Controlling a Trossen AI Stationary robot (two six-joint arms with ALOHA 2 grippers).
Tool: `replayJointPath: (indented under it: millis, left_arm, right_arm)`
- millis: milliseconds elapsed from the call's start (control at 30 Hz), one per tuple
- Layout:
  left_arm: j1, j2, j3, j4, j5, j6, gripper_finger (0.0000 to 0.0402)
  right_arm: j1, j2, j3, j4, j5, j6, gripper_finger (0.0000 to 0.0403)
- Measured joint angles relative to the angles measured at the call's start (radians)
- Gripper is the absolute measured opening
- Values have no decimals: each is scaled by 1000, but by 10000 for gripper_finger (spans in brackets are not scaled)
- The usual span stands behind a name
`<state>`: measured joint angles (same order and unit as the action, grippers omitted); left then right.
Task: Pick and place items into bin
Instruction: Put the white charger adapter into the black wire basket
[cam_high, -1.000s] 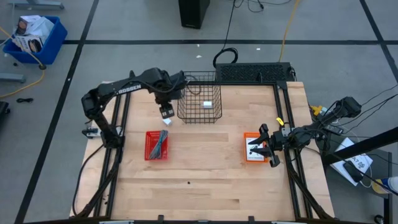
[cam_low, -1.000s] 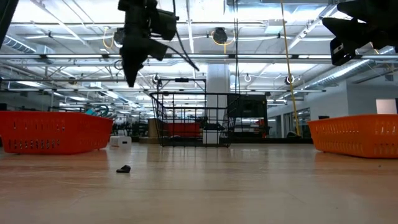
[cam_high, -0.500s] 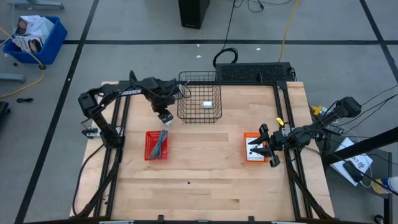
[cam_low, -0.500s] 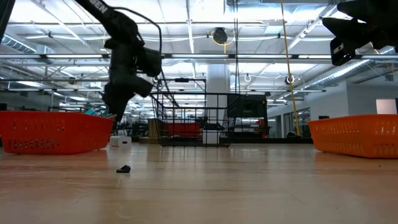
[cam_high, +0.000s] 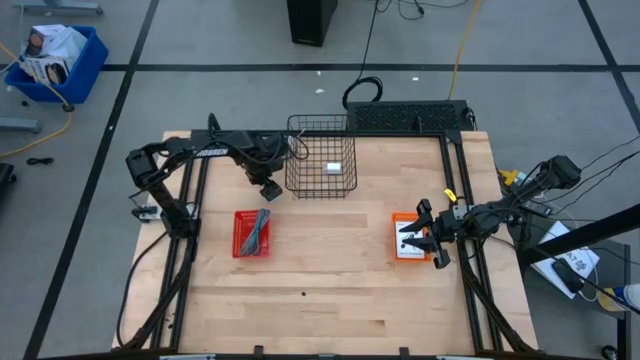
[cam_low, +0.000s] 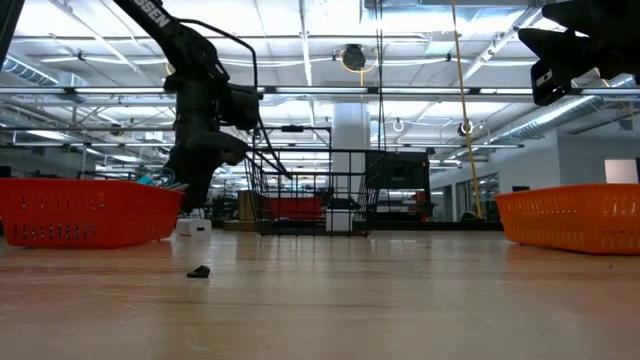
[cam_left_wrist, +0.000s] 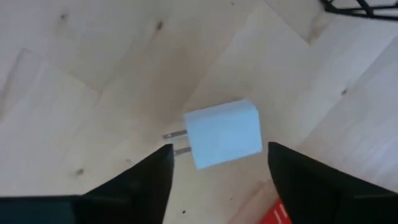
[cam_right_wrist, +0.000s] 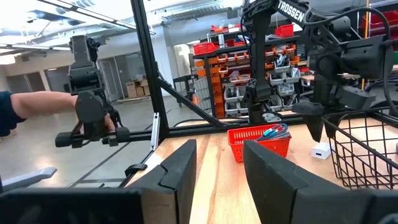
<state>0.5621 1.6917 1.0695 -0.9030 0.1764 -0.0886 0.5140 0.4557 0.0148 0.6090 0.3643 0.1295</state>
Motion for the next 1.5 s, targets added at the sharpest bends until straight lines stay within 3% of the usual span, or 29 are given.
replayJointPath:
  millis: [200, 400, 567, 1067, 1500]
  left_arm:
    - [-48, 0, 0, 17, 0, -2, 310]
    - [-78, 7, 0, 41, -39, 0, 325]
    - [-79, 9, 0, 41, -109, 1, 317]
    - [-73, 9, -136, 180, -99, -19, 313]
    - [-56, 8, -138, 207, -99, 1, 247]
  right_arm:
    - [0, 0, 0, 0, 0, 0, 125]
    - [0, 0, 0, 0, 0, 0, 125]
    - [0, 0, 0, 0, 0, 0, 125]
    - [0, 0, 0, 0, 0, 0, 125]
    - [0, 0, 0, 0, 0, 0, 125]
